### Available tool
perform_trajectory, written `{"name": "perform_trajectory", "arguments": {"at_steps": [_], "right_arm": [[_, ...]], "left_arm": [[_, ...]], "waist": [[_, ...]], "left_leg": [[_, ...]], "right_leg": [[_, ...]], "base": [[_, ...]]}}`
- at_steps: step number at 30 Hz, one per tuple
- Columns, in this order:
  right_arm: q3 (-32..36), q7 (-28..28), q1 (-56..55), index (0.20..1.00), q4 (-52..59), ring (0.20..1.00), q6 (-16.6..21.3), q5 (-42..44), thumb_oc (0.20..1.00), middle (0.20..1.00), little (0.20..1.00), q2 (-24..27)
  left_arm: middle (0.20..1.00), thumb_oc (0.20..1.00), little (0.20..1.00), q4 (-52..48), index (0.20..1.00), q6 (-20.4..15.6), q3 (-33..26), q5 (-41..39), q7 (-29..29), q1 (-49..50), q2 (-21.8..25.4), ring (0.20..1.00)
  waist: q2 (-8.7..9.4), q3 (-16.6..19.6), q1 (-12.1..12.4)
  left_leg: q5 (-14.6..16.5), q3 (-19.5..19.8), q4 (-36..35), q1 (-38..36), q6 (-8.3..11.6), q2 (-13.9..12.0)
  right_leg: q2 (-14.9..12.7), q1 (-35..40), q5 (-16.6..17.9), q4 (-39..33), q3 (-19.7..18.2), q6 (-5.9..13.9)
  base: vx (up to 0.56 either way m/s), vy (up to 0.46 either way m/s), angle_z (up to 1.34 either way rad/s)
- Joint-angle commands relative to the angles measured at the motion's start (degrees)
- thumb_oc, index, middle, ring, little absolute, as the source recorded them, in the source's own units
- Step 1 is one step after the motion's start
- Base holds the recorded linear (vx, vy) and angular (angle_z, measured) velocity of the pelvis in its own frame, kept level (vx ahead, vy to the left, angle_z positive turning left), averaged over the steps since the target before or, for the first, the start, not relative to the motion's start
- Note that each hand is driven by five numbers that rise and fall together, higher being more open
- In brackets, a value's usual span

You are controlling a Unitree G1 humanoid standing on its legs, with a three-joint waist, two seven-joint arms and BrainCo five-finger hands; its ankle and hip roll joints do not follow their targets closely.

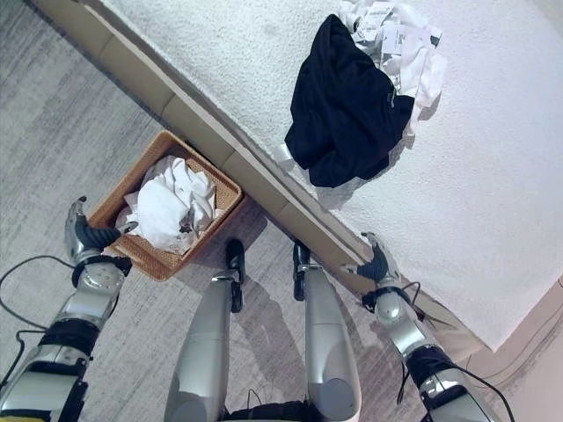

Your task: Pick up clothes into the bucket

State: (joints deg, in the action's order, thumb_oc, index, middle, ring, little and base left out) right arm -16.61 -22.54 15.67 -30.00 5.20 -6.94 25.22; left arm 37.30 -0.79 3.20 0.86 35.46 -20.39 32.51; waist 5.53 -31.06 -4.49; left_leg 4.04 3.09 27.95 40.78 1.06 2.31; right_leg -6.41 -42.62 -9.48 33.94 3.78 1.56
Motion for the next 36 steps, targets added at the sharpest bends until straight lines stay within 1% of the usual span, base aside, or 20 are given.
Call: {"name": "perform_trajectory", "arguments": {"at_steps": [1,2,4,6,8,11,12,14,16,17,18,22,23,25,26,27,28,30,33,36], "right_arm": [[4.2,-3.33,-0.25,1.0,6.39,1.0,2.5,4.04,1.0,1.0,1.0,3.29],[5.56,-4.27,-0.14,1.0,8.72,1.0,3.07,3.74,1.0,1.0,1.0,3.72],[6.86,-5.66,0.98,1.0,10.81,1.0,4.17,2.88,1.0,1.0,1.0,4.18],[7.78,-7.06,2.56,1.0,11.76,1.0,4.62,2.23,1.0,1.0,1.0,4.04],[8.33,-8.19,5.1,1.0,11.69,1.0,3.88,2.02,1.0,1.0,1.0,4.21],[7.72,-9.45,9.49,1.0,8.8,1.0,2.16,0.87,1.0,1.0,1.0,5.12],[7.1,-9.8,12.17,1.0,6.41,1.0,1.32,0.91,1.0,1.0,1.0,5.7],[6.16,-10.59,16.85,1.0,1.57,1.0,0.31,1.89,1.0,1.0,1.0,7.45],[4.65,-10.76,21.93,1.0,-3.77,1.0,-0.79,3.13,1.0,1.0,1.0,9.56],[4.56,-10.77,22.08,1.0,-3.92,1.0,-0.72,3.18,1.0,1.0,1.0,9.59],[1.75,-10.14,27.41,1.0,-10.87,1.0,-1.73,4.49,1.0,1.0,1.0,10.94],[-6.77,-5.07,36.42,1.0,-24.73,1.0,-4.6,2.96,1.0,1.0,1.0,13.61],[-8.87,-2.87,38.3,1.0,-28.43,1.0,-5.1,2.78,1.0,1.0,1.0,13.84],[-12.34,-0.39,41.92,1.0,-33.05,1.0,-6.0,2.35,1.0,1.0,1.0,14.0],[-13.46,0.65,43.48,0.58,-35.56,0.58,-6.47,2.34,0.58,0.58,0.58,13.76],[-13.52,0.65,43.55,0.58,-35.62,0.58,-6.44,2.35,0.58,0.58,0.58,13.75],[-15.29,1.98,45.64,0.2,-38.53,0.2,-6.79,2.15,0.2,0.2,0.2,13.06],[-16.41,2.2,46.97,0.2,-39.59,0.2,-6.99,1.49,0.2,0.2,0.2,12.47],[-17.76,1.79,48.63,0.2,-39.07,0.2,-6.81,0.38,0.2,0.2,0.2,12.52],[-17.98,0.86,49.94,0.2,-36.05,0.2,-6.27,0.53,0.2,0.2,0.2,14.52]], "left_arm": [[1.0,1.0,1.0,-2.59,1.0,-7.21,-2.68,-8.64,-1.36,3.72,-2.66,1.0],[1.0,1.0,1.0,-3.18,1.0,-8.28,-2.22,-10.19,-2.97,5.21,-3.82,1.0],[1.0,1.0,1.0,-1.11,1.0,-8.77,-1.11,-10.98,-4.83,5.92,-5.11,1.0],[1.0,1.0,1.0,1.28,1.0,-8.72,0.26,-11.49,-5.8,6.79,-7.41,1.0],[1.0,1.0,1.0,3.75,1.0,-8.53,2.46,-12.96,-8.31,7.84,-9.98,1.0],[1.0,1.0,1.0,6.59,1.0,-7.8,6.48,-11.89,-11.25,9.27,-12.88,1.0],[1.0,1.0,1.0,7.55,1.0,-7.58,8.5,-10.74,-12.84,9.73,-13.34,1.0],[1.0,1.0,1.0,7.72,1.0,-7.17,11.18,-9.17,-13.74,10.66,-13.8,1.0],[1.0,1.0,1.0,8.22,1.0,-7.05,13.48,-8.73,-15.02,11.65,-14.06,1.0],[1.0,1.0,1.0,8.24,1.0,-7.06,13.44,-8.73,-15.02,11.6,-14.1,1.0],[1.0,1.0,1.0,9.09,1.0,-6.6,16.33,-7.8,-16.24,12.02,-14.35,1.0],[1.0,1.0,1.0,9.43,1.0,-6.08,21.1,-5.35,-18.01,11.85,-14.01,1.0],[1.0,1.0,1.0,9.64,1.0,-5.99,21.97,-5.26,-18.51,11.65,-14.15,1.0],[1.0,1.0,1.0,9.28,1.0,-6.04,22.61,-6.05,-18.82,11.21,-14.24,1.0],[1.0,1.0,1.0,9.11,1.0,-6.13,22.8,-6.66,-18.59,10.73,-14.31,1.0],[1.0,1.0,1.0,9.12,1.0,-6.13,22.77,-6.66,-18.59,10.71,-14.33,1.0],[1.0,1.0,1.0,8.75,1.0,-6.44,22.82,-8.95,-18.37,10.43,-14.92,1.0],[1.0,1.0,1.0,8.71,1.0,-6.57,22.2,-11.7,-18.12,9.91,-15.77,1.0],[1.0,1.0,1.0,8.84,1.0,-6.7,21.92,-13.39,-17.4,8.93,-16.35,1.0],[1.0,1.0,1.0,8.66,1.0,-7.11,20.88,-14.9,-16.59,8.14,-16.33,1.0]], "waist": [[-2.43,1.27,0.34],[-2.67,1.27,0.54],[-3.0,1.27,0.83],[-3.38,1.27,1.25],[-3.74,1.34,1.9],[-4.49,1.5,2.97],[-4.83,1.53,3.47],[-5.61,1.41,4.38],[-6.11,1.34,5.17],[-6.14,1.29,5.11],[-6.41,1.27,5.88],[-6.7,1.27,7.1],[-6.71,1.27,7.25],[-6.82,1.27,7.37],[-6.78,1.27,7.58],[-6.79,1.27,7.55],[-6.83,1.27,7.82],[-6.5,1.27,7.94],[-5.96,1.27,8.02],[-5.45,1.27,7.78]], "left_leg": [[-2.29,0.21,-3.71,-1.44,-0.66,0.71],[-2.73,0.38,-5.2,-2.68,-0.62,0.84],[-3.47,0.37,-7.11,-4.16,-0.51,0.85],[-4.19,0.51,-9.08,-5.83,-0.36,0.94],[-4.9,0.65,-10.79,-7.36,-0.25,1.09],[-5.73,1.1,-12.78,-8.88,-0.24,1.33],[-6.1,1.27,-13.52,-9.39,-0.15,1.44],[-6.68,1.72,-14.44,-9.79,0.01,1.74],[-7.05,2.16,-15.07,-9.79,0.13,1.89],[-7.05,2.18,-15.08,-9.8,0.13,1.89],[-7.2,2.55,-14.91,-9.28,0.19,2.05],[-7.81,3.18,-15.56,-8.77,0.51,2.03],[-7.83,3.41,-15.51,-8.55,0.56,2.09],[-7.77,3.58,-15.01,-7.86,0.58,2.19],[-7.6,3.62,-14.66,-7.41,0.56,2.29],[-7.59,3.62,-14.64,-7.38,0.56,2.3],[-7.25,3.58,-13.67,-6.28,0.58,2.37],[-6.86,3.39,-12.62,-5.41,0.47,2.31],[-6.83,3.16,-12.41,-5.19,0.47,1.95],[-7.15,3.19,-13.43,-5.89,0.74,1.74]], "right_leg": [[-2.27,4.3,6.84,-7.59,0.0,3.67],[-2.25,5.39,7.27,-8.73,0.13,3.86],[-2.41,6.53,7.81,-9.8,0.37,4.1],[-2.65,8.05,8.4,-11.16,0.54,4.32],[-2.86,9.34,8.69,-12.05,0.85,4.42],[-3.19,10.76,8.83,-12.9,1.44,4.51],[-3.4,11.25,8.77,-13.18,1.72,4.55],[-3.63,11.61,8.82,-13.41,2.19,4.56],[-3.87,11.72,8.71,-13.56,2.69,4.51],[-3.87,11.73,8.71,-13.56,2.71,4.5],[-3.92,11.53,8.63,-13.64,3.14,4.41],[-3.81,11.49,8.4,-14.01,4.15,4.22],[-3.8,11.33,8.28,-13.93,4.32,4.14],[-3.87,10.73,8.05,-13.42,4.59,4.01],[-3.9,10.41,8.07,-13.28,4.63,3.97],[-3.9,10.38,8.06,-13.26,4.63,3.97],[-3.88,9.73,8.09,-13.11,4.67,3.92],[-3.62,9.12,8.28,-13.12,4.41,3.89],[-3.25,9.03,8.5,-13.5,4.26,4.02],[-3.15,9.28,8.7,-14.05,4.22,4.18]], "base": [[0.01,0.011,0.05],[0.0,0.0,0.0],[0.01,0.01,0.02],[0.0,0.0,0.0],[0.0,0.0,0.0],[0.04,-0.009,0.08],[0.04,-0.028,0.08],[0.03,-0.031,0.13],[0.02,-0.018,0.24],[0.03,-0.031,0.23],[0.03,-0.031,0.16],[0.03,-0.044,0.12],[0.02,-0.038,0.1],[0.01,-0.029,0.06],[0.0,-0.016,0.08],[0.0,-0.015,0.11],[0.0,-0.006,0.1],[0.0,-0.002,0.04],[0.0,0.0,0.0],[0.0,-0.002,-0.01]]}}
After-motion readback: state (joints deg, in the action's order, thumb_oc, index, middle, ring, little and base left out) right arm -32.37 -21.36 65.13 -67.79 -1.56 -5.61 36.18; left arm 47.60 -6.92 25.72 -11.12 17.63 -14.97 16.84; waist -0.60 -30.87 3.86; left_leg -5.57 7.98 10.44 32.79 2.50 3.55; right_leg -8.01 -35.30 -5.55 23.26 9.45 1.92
